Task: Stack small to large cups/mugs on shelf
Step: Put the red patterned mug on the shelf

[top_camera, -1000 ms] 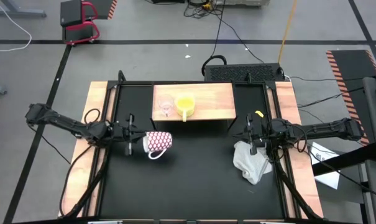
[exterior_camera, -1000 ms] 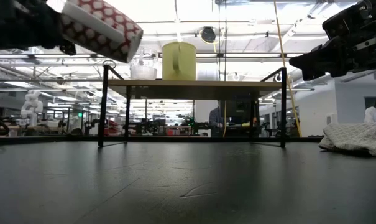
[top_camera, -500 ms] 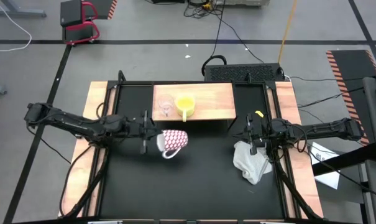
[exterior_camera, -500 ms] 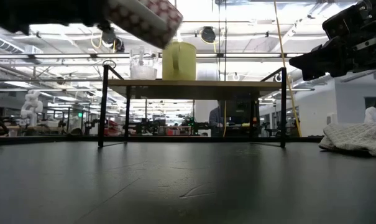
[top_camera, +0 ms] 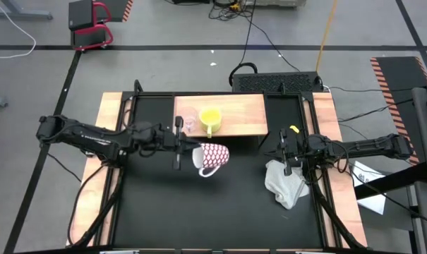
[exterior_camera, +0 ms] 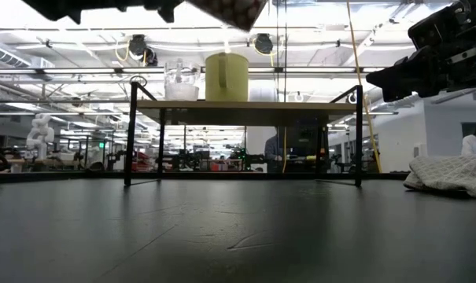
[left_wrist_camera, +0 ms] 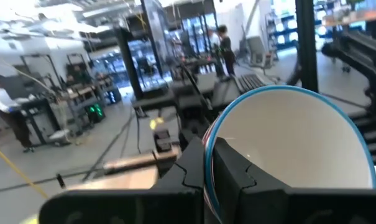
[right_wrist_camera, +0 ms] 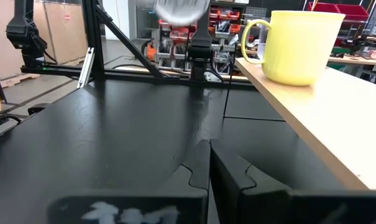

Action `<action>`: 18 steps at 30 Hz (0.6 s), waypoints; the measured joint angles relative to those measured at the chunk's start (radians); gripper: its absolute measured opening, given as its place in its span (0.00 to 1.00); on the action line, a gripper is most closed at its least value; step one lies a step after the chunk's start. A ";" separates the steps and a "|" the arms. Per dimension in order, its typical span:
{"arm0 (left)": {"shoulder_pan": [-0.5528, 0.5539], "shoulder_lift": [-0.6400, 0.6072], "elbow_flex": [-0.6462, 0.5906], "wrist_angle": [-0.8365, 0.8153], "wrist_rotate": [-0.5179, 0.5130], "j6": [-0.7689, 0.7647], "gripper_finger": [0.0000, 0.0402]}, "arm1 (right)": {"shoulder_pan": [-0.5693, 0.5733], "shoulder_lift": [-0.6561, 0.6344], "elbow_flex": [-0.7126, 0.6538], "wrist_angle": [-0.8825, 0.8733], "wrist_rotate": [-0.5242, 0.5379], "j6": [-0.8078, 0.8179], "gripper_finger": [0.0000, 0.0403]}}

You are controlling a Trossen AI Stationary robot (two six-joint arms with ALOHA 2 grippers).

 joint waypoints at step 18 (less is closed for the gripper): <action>0.112 -0.001 0.150 -0.088 0.045 -0.053 0.03 | 0.000 0.004 0.000 0.000 0.000 0.000 0.00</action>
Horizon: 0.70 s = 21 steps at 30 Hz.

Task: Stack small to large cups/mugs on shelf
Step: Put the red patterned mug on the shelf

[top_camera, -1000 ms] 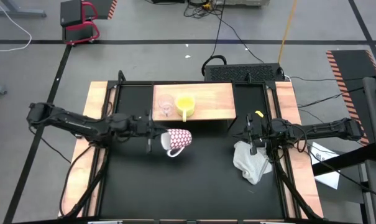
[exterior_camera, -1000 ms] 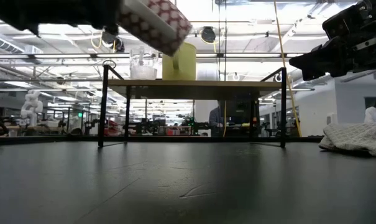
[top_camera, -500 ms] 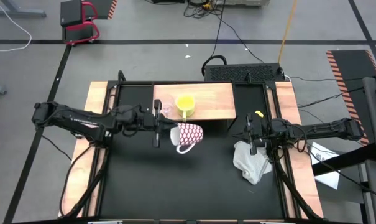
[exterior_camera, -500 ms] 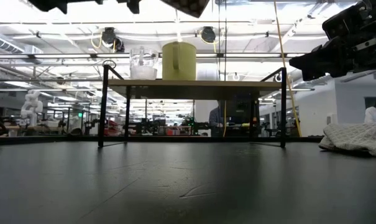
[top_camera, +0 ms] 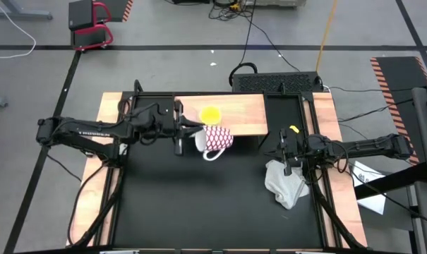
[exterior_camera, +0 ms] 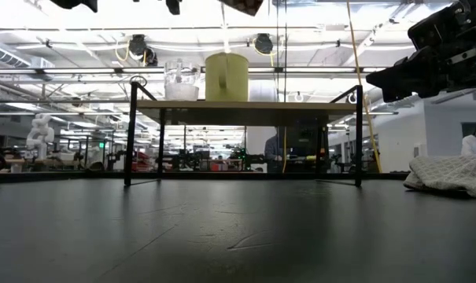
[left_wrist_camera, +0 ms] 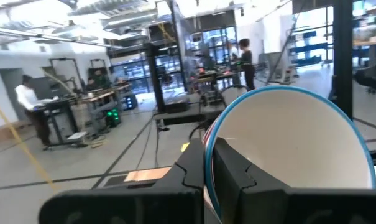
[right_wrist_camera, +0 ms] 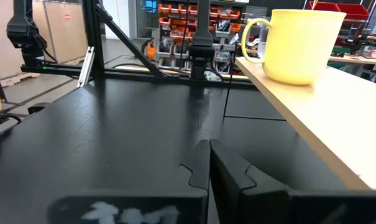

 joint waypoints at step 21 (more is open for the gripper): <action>0.165 0.130 0.152 0.000 0.129 -0.123 0.03 | 0.000 0.007 0.000 0.023 0.000 0.012 0.00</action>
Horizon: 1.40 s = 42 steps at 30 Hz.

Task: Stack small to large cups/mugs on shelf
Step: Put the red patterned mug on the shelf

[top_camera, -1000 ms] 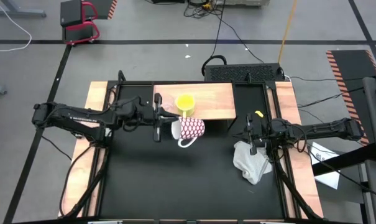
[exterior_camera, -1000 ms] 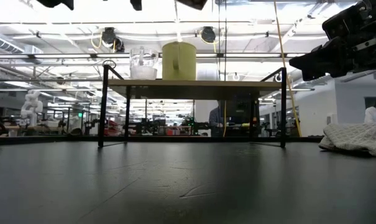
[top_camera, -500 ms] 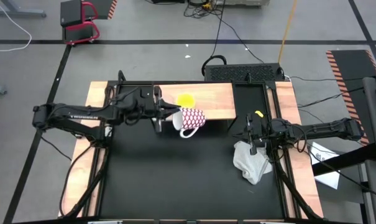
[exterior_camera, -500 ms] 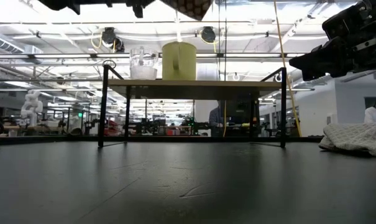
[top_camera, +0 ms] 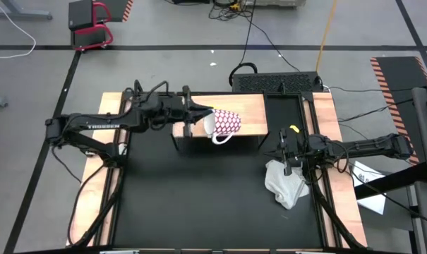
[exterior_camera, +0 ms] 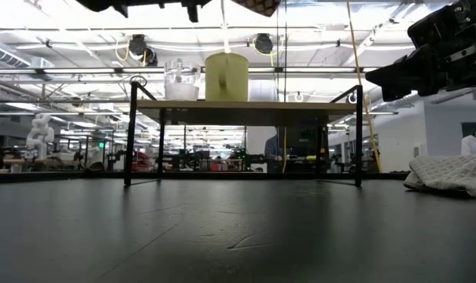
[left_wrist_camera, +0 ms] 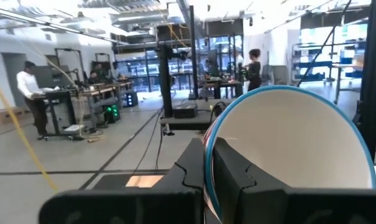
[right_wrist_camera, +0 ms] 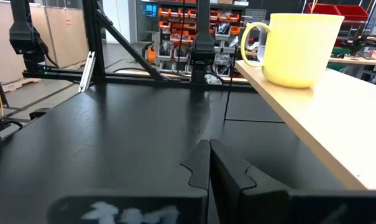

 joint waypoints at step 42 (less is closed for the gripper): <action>0.157 0.511 0.849 -0.492 0.156 -0.098 0.03 | 0.000 0.038 0.000 -0.008 -0.001 0.006 0.00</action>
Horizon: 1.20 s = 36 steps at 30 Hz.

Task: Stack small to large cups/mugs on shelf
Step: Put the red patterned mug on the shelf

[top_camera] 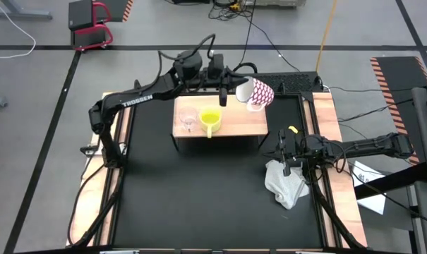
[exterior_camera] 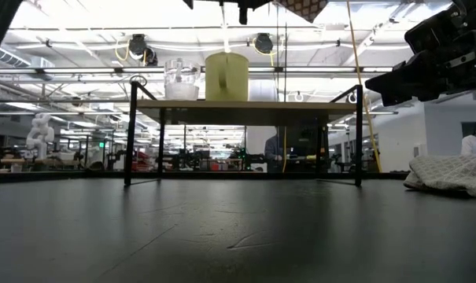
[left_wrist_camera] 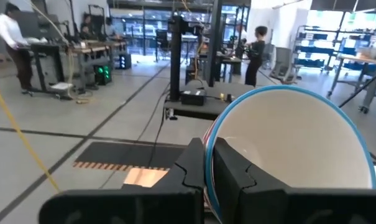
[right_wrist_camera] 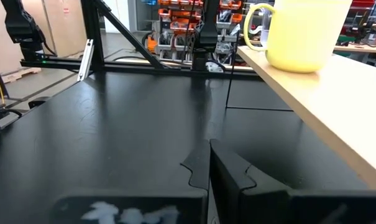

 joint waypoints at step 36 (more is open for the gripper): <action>0.013 0.254 0.438 -0.816 -0.056 0.234 0.03 | 0.000 0.073 0.000 0.023 0.000 -0.001 0.00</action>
